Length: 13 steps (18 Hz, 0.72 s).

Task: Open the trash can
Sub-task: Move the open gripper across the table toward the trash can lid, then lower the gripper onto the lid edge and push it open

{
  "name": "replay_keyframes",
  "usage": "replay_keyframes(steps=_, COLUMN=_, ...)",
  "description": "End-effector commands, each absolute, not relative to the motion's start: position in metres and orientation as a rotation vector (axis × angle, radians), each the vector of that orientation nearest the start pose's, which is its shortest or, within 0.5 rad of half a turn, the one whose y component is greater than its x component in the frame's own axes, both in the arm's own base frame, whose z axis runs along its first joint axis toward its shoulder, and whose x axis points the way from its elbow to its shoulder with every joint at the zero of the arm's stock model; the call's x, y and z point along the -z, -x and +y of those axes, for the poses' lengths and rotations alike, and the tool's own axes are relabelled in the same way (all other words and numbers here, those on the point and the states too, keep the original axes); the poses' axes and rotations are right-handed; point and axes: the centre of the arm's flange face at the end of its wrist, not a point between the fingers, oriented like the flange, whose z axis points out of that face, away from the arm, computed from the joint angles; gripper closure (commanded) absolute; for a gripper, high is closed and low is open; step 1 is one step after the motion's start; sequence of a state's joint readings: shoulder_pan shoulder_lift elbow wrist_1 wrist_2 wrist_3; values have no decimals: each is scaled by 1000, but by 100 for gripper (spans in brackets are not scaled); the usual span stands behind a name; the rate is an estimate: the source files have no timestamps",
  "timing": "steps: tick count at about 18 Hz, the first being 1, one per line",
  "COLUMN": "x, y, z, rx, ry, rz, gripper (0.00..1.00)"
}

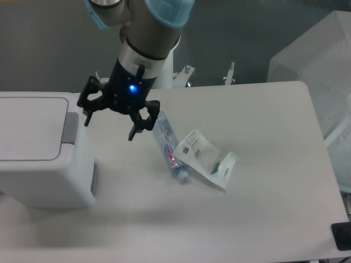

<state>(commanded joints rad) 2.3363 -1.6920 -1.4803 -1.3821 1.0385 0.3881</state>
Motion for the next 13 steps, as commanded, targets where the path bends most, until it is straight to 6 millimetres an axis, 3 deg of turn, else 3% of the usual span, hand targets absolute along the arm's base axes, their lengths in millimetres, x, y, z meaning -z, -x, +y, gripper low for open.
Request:
replay_keyframes(steps=7, x=-496, y=226, z=541, rx=487, ry=2691, rz=-449, gripper=0)
replay_keyframes(steps=13, x=-486, y=217, z=542, rx=500, ry=2706, rz=-439, gripper=0)
